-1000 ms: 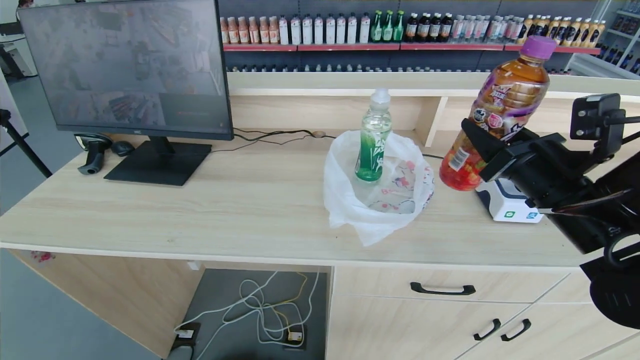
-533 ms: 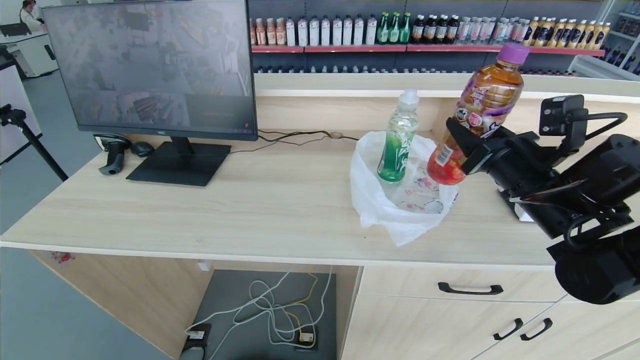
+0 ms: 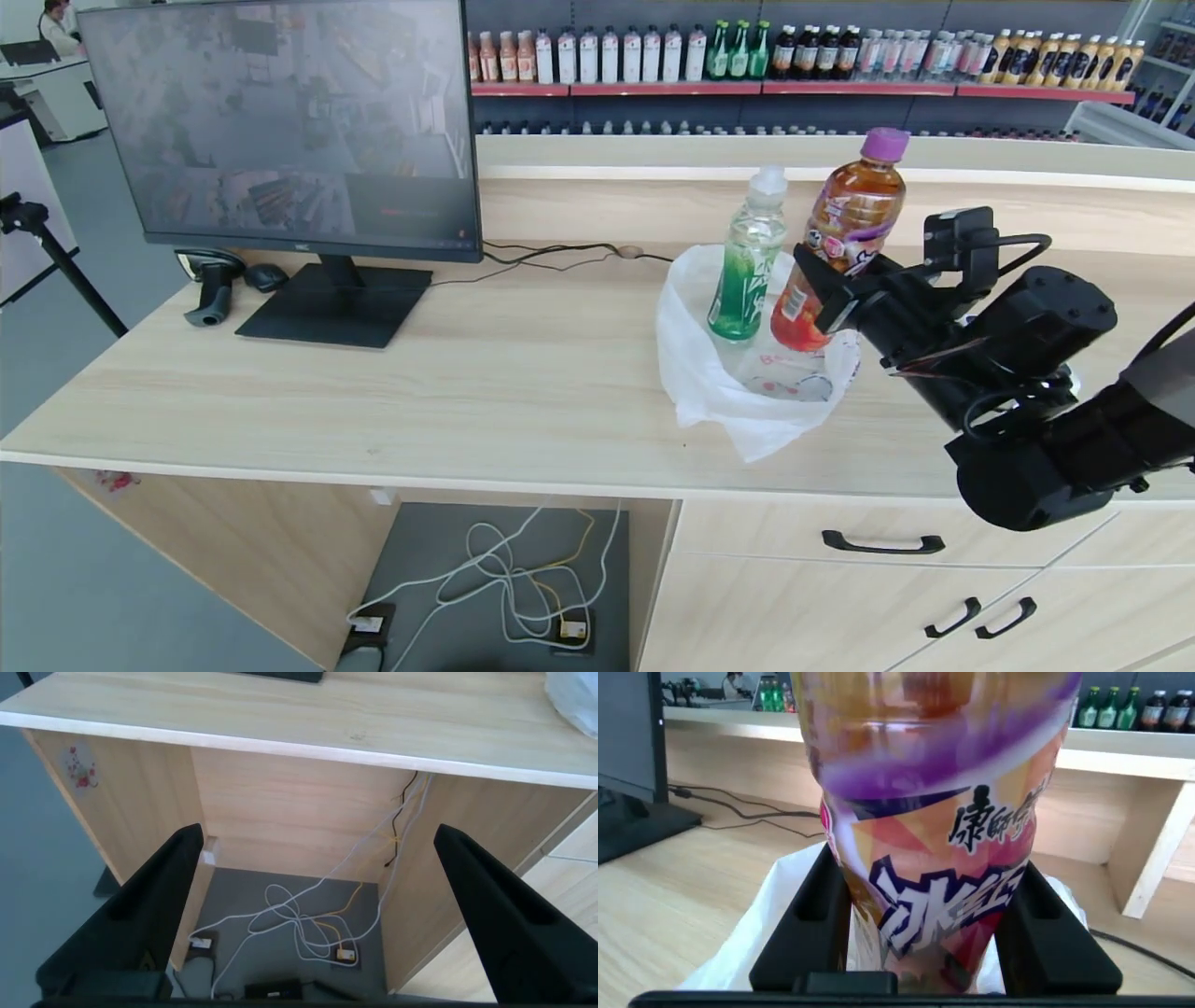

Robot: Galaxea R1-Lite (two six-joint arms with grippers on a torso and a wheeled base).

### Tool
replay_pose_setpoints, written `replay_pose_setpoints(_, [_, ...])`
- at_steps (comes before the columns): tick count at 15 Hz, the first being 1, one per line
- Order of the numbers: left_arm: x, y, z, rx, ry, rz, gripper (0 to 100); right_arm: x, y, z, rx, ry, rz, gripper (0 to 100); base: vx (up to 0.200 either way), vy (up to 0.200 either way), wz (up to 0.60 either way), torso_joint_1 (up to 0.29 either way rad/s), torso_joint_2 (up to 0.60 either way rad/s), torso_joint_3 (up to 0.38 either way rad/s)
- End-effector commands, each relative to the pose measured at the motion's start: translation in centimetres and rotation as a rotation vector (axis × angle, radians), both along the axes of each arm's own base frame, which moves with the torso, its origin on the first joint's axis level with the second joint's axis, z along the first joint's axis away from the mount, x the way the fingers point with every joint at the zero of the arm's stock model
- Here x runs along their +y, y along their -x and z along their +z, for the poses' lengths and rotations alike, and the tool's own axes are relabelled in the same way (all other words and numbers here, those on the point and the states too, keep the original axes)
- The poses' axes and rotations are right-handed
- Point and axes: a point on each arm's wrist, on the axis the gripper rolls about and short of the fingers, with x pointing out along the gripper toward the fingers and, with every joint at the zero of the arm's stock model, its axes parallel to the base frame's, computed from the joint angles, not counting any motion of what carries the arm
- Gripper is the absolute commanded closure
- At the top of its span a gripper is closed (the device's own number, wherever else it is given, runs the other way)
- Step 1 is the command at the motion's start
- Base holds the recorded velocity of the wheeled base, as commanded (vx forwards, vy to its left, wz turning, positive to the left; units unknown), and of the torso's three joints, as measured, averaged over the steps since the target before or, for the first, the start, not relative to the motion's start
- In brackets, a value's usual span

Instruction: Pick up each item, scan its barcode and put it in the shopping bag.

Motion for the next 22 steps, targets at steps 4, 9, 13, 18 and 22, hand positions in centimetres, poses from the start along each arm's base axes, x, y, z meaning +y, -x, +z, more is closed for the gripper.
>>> replay_pose_setpoints(4, [0.0, 0.0, 0.0, -0.003, 0.000, 0.000, 0, 0.0, -3.1, -2.0, 0.003, 0.014, -0.026, 100, 0.000, 0.000, 0.00, 0.000, 0.00, 0.000])
replay_pose_setpoints(9, [0.0, 0.0, 0.1, -0.009, 0.000, 0.002, 0, -0.1, -4.9, -3.9, 0.026, 0.017, -0.033, 100, 0.000, 0.000, 0.00, 0.000, 0.00, 0.000])
replay_pose_setpoints(13, [0.0, 0.0, 0.1, -0.007, 0.000, 0.002, 0, 0.0, -5.6, -5.4, 0.057, 0.021, -0.034, 100, 0.000, 0.000, 0.00, 0.000, 0.00, 0.000])
replay_pose_setpoints(18, [0.0, 0.0, 0.1, -0.007, 0.000, 0.002, 0, -1.6, -5.9, -6.0, 0.075, 0.020, -0.068, 100, 0.000, 0.000, 0.00, 0.000, 0.00, 0.000])
replay_pose_setpoints(22, [0.0, 0.0, 0.1, -0.006, 0.000, 0.002, 0, -1.6, -6.1, -6.5, 0.085, 0.024, -0.068, 100, 0.000, 0.000, 0.00, 0.000, 0.00, 0.000])
